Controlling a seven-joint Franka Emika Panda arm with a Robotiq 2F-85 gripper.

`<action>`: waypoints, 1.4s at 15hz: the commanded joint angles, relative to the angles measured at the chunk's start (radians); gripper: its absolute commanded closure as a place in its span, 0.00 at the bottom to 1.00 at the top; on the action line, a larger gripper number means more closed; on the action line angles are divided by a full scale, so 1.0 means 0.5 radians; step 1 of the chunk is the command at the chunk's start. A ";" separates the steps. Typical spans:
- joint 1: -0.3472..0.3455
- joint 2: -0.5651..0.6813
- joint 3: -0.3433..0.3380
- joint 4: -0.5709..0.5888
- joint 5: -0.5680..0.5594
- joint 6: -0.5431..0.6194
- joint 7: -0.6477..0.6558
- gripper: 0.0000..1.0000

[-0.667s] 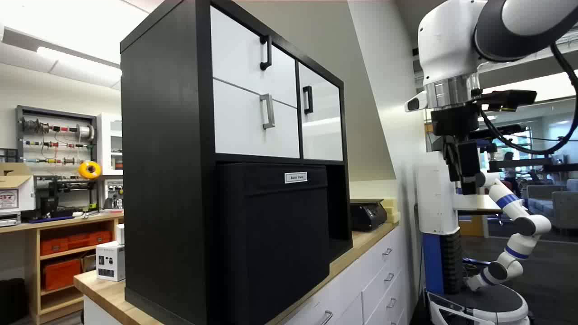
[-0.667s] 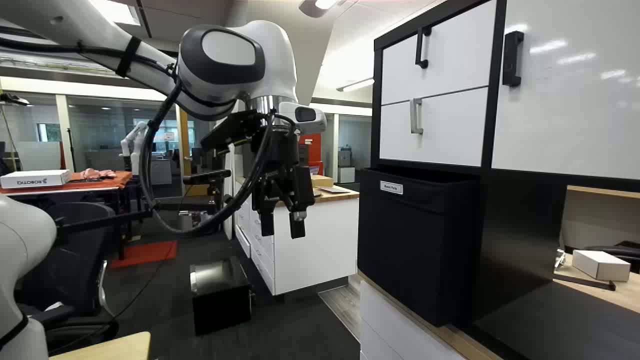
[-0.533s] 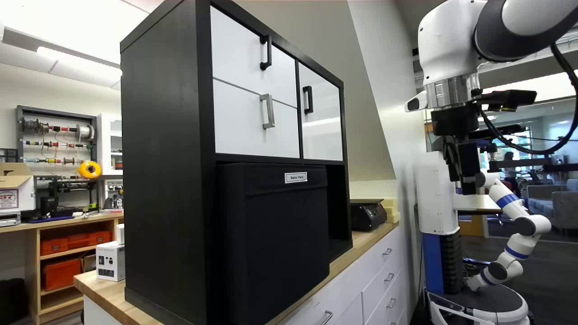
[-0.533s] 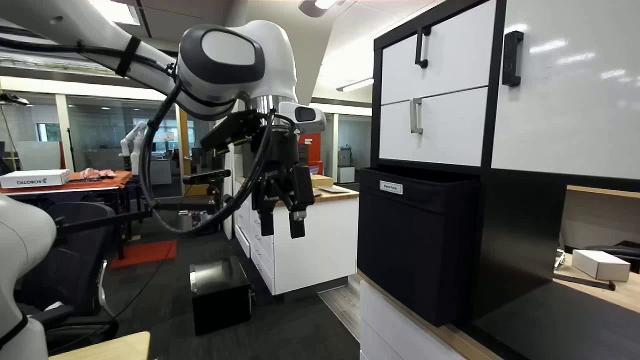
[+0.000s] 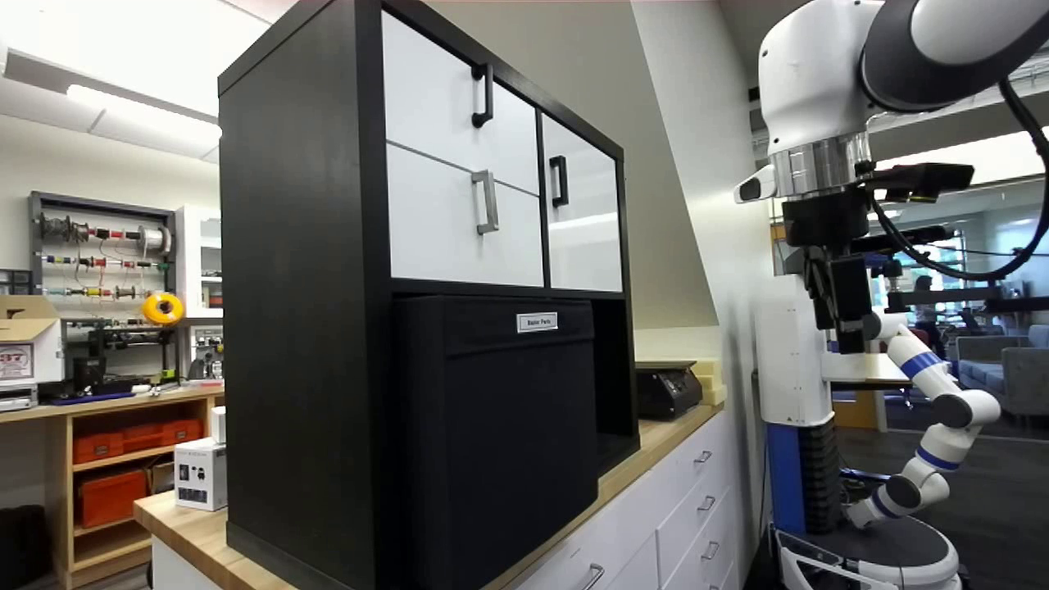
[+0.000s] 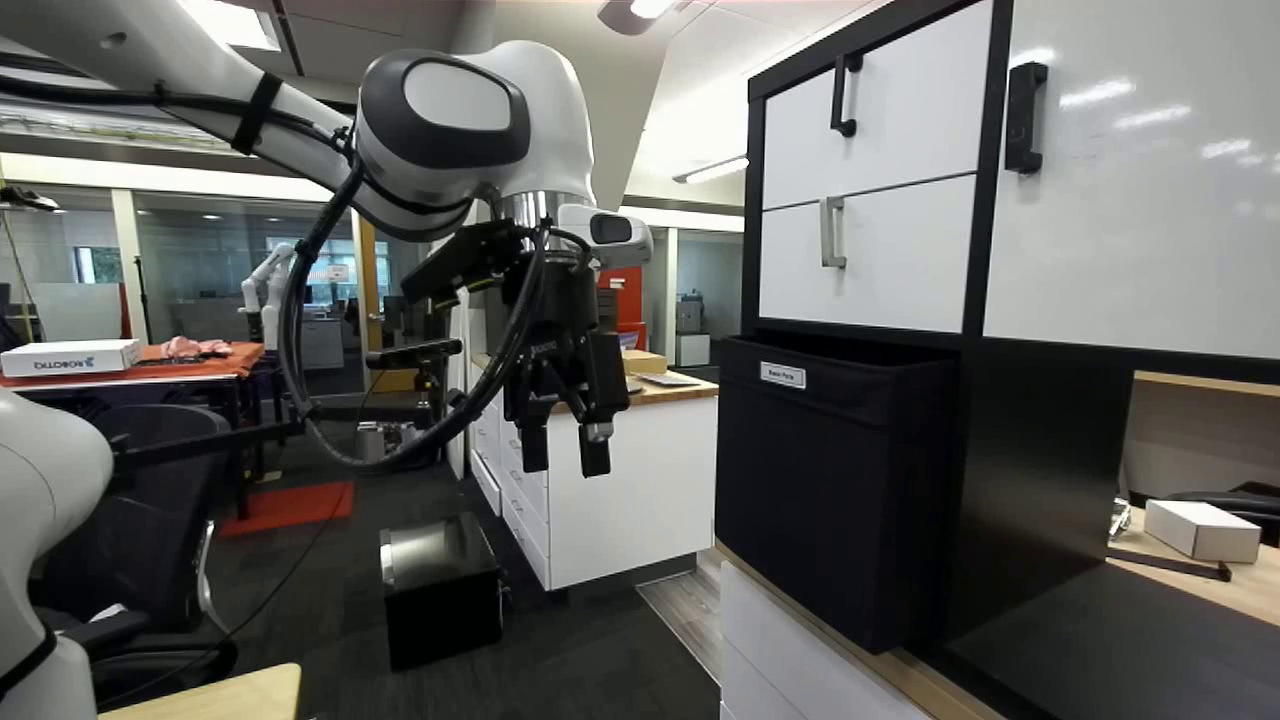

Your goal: Pull the box out of the bottom of the cabinet

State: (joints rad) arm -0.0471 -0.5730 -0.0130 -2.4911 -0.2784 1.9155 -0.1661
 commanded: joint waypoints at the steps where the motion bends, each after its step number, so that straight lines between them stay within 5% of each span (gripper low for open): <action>1: 0.023 0.001 -0.018 0.004 -0.010 -0.008 0.009 0.00; 21: 0.100 0.357 -0.019 0.351 0.204 0.134 0.006 0.00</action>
State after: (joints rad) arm -0.0084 -0.4473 -0.0127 -2.3733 -0.2011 1.9541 -0.1653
